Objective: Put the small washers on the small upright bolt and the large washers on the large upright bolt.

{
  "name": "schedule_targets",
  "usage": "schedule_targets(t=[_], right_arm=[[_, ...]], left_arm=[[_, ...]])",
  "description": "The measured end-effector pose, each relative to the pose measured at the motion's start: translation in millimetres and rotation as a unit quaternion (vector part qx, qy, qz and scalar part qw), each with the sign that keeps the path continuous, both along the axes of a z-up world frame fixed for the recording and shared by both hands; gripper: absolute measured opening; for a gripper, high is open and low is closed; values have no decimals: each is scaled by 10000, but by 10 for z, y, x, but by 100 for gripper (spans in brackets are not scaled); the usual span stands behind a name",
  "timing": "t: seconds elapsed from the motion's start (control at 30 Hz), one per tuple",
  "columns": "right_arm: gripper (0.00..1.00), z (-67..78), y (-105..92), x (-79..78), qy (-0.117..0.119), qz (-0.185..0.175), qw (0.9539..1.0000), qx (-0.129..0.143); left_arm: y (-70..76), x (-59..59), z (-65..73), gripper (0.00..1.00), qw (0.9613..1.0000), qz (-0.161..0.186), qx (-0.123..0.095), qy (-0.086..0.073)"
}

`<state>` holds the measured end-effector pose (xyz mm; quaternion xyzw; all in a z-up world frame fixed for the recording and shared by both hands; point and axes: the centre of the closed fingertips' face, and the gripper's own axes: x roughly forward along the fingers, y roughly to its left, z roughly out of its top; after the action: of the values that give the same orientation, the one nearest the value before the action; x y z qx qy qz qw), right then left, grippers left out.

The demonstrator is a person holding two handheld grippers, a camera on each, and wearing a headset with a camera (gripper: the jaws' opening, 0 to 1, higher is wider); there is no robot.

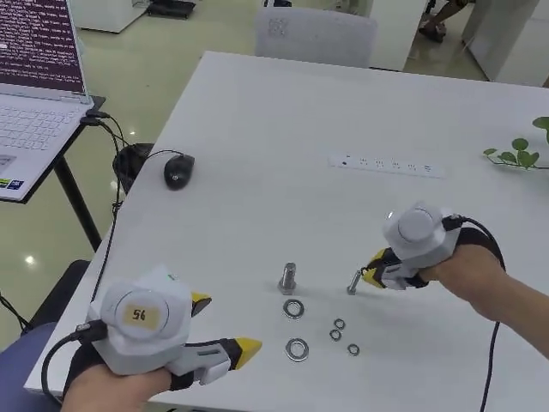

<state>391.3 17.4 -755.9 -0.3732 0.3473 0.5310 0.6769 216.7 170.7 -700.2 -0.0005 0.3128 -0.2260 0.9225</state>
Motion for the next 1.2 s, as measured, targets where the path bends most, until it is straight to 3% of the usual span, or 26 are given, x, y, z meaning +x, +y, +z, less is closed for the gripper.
schedule_targets(t=[0.7,1.2], right_arm=[[13,-91,45,19,96,228,9993,-293],[13,-288,49,46,253,279,9979,-519]], left_arm=[[49,-20,11,57,9999,111,-24,-3],[83,-23,-4,57,9999,164,-31,16]])
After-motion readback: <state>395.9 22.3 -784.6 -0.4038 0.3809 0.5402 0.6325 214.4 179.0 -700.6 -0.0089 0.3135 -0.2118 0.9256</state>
